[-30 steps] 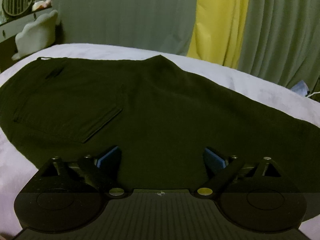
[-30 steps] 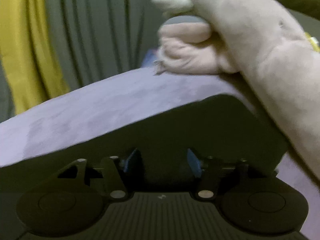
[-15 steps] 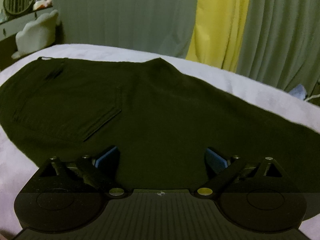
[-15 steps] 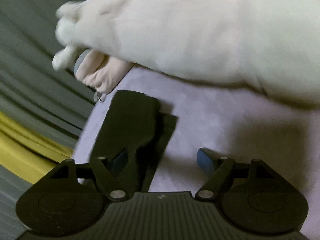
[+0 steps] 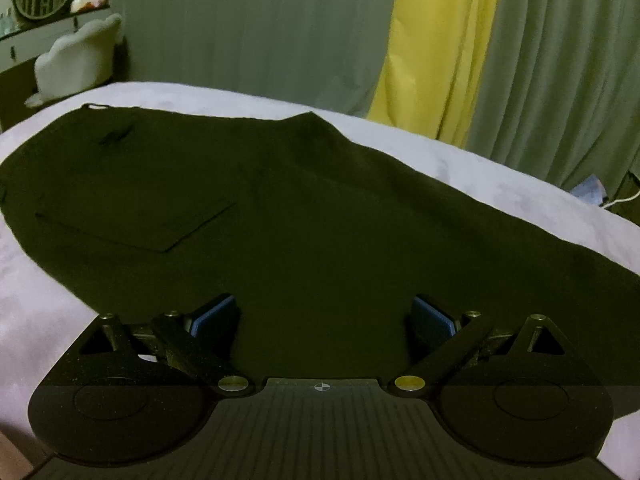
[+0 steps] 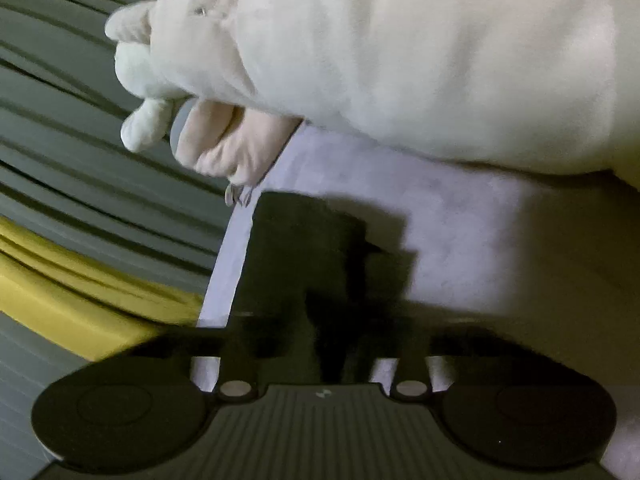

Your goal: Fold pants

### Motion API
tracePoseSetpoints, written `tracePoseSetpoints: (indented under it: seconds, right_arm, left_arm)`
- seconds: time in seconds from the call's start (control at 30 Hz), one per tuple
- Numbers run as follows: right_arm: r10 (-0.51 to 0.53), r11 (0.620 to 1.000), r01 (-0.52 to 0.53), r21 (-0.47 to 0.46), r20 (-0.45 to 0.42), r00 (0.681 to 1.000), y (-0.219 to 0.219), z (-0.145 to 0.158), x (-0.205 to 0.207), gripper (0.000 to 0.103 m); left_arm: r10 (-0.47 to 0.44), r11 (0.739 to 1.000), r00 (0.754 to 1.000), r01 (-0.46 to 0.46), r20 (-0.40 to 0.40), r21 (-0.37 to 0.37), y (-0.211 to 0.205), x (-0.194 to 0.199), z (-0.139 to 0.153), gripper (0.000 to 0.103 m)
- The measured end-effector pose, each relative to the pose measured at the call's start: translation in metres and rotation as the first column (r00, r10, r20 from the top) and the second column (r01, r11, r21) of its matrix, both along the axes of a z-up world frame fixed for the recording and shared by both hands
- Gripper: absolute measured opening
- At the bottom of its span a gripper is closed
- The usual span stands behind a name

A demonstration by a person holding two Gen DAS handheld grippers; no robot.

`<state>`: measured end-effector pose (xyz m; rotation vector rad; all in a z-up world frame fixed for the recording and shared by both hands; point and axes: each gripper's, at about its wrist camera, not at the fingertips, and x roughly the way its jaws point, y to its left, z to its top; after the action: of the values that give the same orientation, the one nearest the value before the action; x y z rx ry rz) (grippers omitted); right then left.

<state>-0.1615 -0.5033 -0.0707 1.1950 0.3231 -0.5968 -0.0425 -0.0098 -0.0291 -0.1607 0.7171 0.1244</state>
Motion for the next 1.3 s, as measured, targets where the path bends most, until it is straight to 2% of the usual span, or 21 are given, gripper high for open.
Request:
tracePoseSetpoints:
  seconds: [0.2,0.33,0.43,0.5,0.53,0.63,0.67,0.73,0.77,0.8,0.83,0.87,0.93,1.0,1.1,1.13,1.17,1.2,1.23,1.27,1.3]
  right_arm:
    - [0.039,0.998,-0.041,-0.042,-0.064,0.997,0.007,0.000,0.008,0.021]
    - [0.056,0.973,-0.090,-0.213,-0.160,0.986,0.027,0.043,0.029,0.013]
    - [0.141,0.894,-0.191,-0.406,-0.149,0.979,0.071,0.097,0.054,0.011]
    - [0.267,0.803,-0.299,-0.516,-0.137,0.954,0.121,0.129,0.075,0.012]
    - [0.330,0.747,-0.354,-0.563,-0.148,0.932,0.147,0.140,0.085,0.012]
    - [0.527,0.555,-0.512,-0.656,-0.199,0.826,0.234,0.153,0.111,0.015]
    - [0.584,0.483,-0.563,-0.671,-0.232,0.778,0.266,0.148,0.118,0.017]
    - [0.644,0.388,-0.636,-0.667,-0.298,0.705,0.313,0.129,0.126,0.025]
    - [0.676,0.347,-0.694,-0.631,-0.344,0.651,0.333,0.114,0.131,0.047]
    - [0.718,0.304,-0.773,-0.556,-0.400,0.570,0.351,0.097,0.137,0.071]
    - [0.742,0.284,-0.819,-0.498,-0.427,0.517,0.363,0.084,0.139,0.073]
    - [0.766,0.279,-0.842,-0.461,-0.422,0.485,0.370,0.074,0.136,0.073]
    - [0.801,0.303,-0.850,-0.431,-0.369,0.472,0.369,0.070,0.127,0.073]
    - [0.795,0.376,-0.822,-0.428,-0.307,0.524,0.353,0.077,0.116,0.073]
    - [0.721,0.541,-0.747,-0.388,-0.244,0.649,0.311,0.081,0.104,0.071]
    - [0.690,0.592,-0.724,-0.354,-0.242,0.682,0.294,0.078,0.104,0.065]
    - [0.660,0.635,-0.705,-0.315,-0.252,0.708,0.276,0.072,0.106,0.047]
    - [0.630,0.664,-0.693,-0.282,-0.289,0.721,0.261,0.062,0.107,0.039]
    - [0.599,0.681,-0.685,-0.259,-0.342,0.724,0.252,0.051,0.105,0.038]
    - [0.573,0.703,-0.671,-0.237,-0.369,0.731,0.244,0.038,0.102,0.026]
    - [0.550,0.768,-0.617,-0.173,-0.316,0.773,0.233,0.029,0.097,0.023]
  left_arm:
    - [-0.005,1.000,1.000,0.005,0.008,-0.008,0.002,0.000,0.001,0.099]
    - [-0.002,1.000,0.999,0.003,0.036,-0.027,0.003,-0.004,0.004,0.099]
    - [-0.023,0.999,0.997,0.025,0.071,-0.033,0.001,-0.009,0.010,0.099]
    - [-0.036,0.999,0.995,0.038,0.089,-0.032,-0.001,-0.013,0.014,0.099]
    - [-0.039,0.999,0.995,0.042,0.095,-0.032,-0.002,-0.015,0.016,0.099]
    - [-0.024,0.998,0.994,0.030,0.110,-0.055,0.004,-0.020,0.021,0.099]
    - [-0.012,0.997,0.993,0.020,0.114,-0.069,0.007,-0.021,0.023,0.099]
    - [0.019,0.994,0.992,-0.006,0.121,-0.105,0.017,-0.025,0.026,0.099]
    - [0.031,0.992,0.992,-0.017,0.121,-0.122,0.023,-0.026,0.028,0.099]
    - [0.046,0.990,0.992,-0.029,0.121,-0.139,0.028,-0.027,0.029,0.099]
    - [0.056,0.988,0.991,-0.037,0.122,-0.151,0.032,-0.029,0.030,0.099]
    - [0.064,0.985,0.990,-0.044,0.122,-0.165,0.036,-0.028,0.030,0.099]
    - [0.068,0.978,0.992,-0.044,0.111,-0.205,0.040,-0.028,0.029,0.099]
    - [0.043,0.974,0.994,-0.020,0.098,-0.224,0.038,-0.025,0.028,0.099]
    - [-0.043,0.972,0.995,0.062,0.088,-0.228,0.025,-0.019,0.029,0.099]
    - [-0.078,0.969,0.993,0.096,0.088,-0.226,0.019,-0.016,0.030,0.099]
    - [-0.111,0.965,0.990,0.128,0.085,-0.227,0.013,-0.013,0.031,0.099]
    - [-0.140,0.959,0.987,0.156,0.083,-0.236,0.007,-0.009,0.033,0.099]
    - [-0.169,0.950,0.982,0.184,0.080,-0.254,0.001,-0.007,0.035,0.099]
    - [-0.194,0.938,0.978,0.207,0.076,-0.278,-0.005,-0.002,0.037,0.099]
    - [-0.216,0.924,0.974,0.226,0.069,-0.308,-0.011,0.005,0.038,0.099]
